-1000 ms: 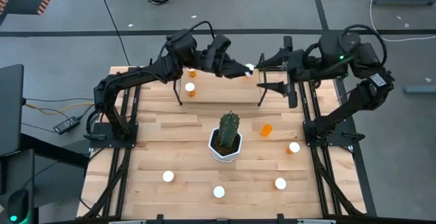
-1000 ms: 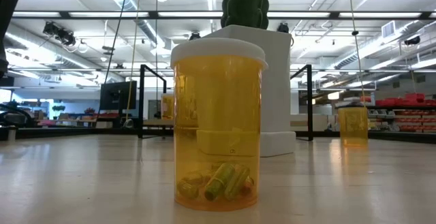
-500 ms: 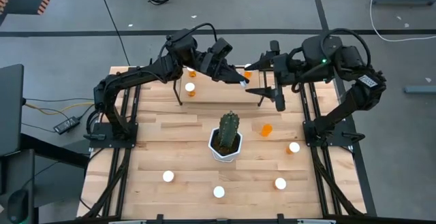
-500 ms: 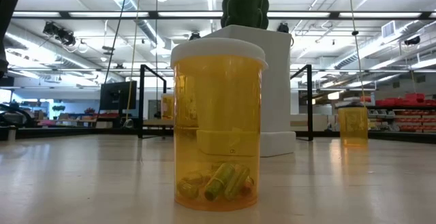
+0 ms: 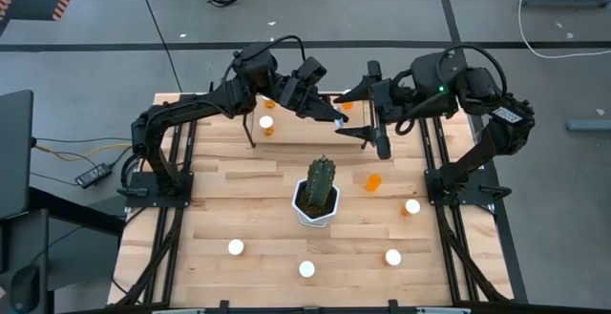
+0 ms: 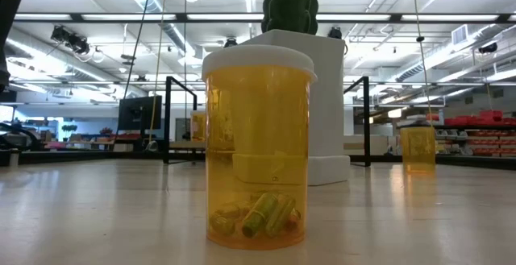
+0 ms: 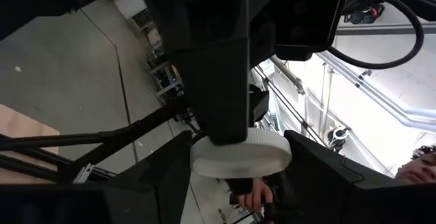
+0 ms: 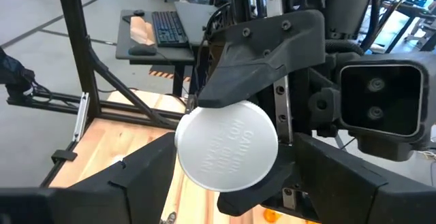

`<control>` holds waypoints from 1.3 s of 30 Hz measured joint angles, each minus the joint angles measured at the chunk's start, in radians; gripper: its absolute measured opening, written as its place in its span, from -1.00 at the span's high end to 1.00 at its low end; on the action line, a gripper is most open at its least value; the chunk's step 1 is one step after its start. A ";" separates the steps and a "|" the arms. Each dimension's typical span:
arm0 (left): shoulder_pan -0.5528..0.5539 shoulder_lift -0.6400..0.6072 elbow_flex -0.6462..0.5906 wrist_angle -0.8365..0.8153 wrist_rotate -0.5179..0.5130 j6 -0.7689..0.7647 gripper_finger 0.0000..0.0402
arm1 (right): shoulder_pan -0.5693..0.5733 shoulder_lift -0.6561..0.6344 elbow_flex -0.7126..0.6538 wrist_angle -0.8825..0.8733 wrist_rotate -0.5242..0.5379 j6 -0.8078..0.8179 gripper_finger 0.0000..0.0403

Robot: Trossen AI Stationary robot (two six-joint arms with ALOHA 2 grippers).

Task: Pick and place medicine bottles onto shelf by color
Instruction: Put the orange medicine bottle on the shelf

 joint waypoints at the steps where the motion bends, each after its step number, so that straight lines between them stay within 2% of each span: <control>1: 0.000 0.000 0.000 0.000 0.000 0.000 -0.08 | 0.000 0.000 0.000 0.000 0.000 0.000 -0.49; 8: 0.000 0.000 0.000 0.000 0.002 0.000 -0.13 | 0.000 -0.002 0.000 0.001 0.014 0.000 -0.49; 13: 0.000 0.000 0.000 0.001 0.001 0.000 -0.09 | 0.000 -0.002 0.000 0.001 0.015 0.011 -0.46; 26: 0.000 0.000 0.000 0.002 -0.006 -0.002 -0.12 | 0.000 -0.002 0.000 0.001 0.017 0.029 -0.08; 39: 0.000 0.000 0.000 0.002 -0.006 0.001 -0.11 | 0.000 -0.002 0.000 0.001 0.017 0.003 -0.16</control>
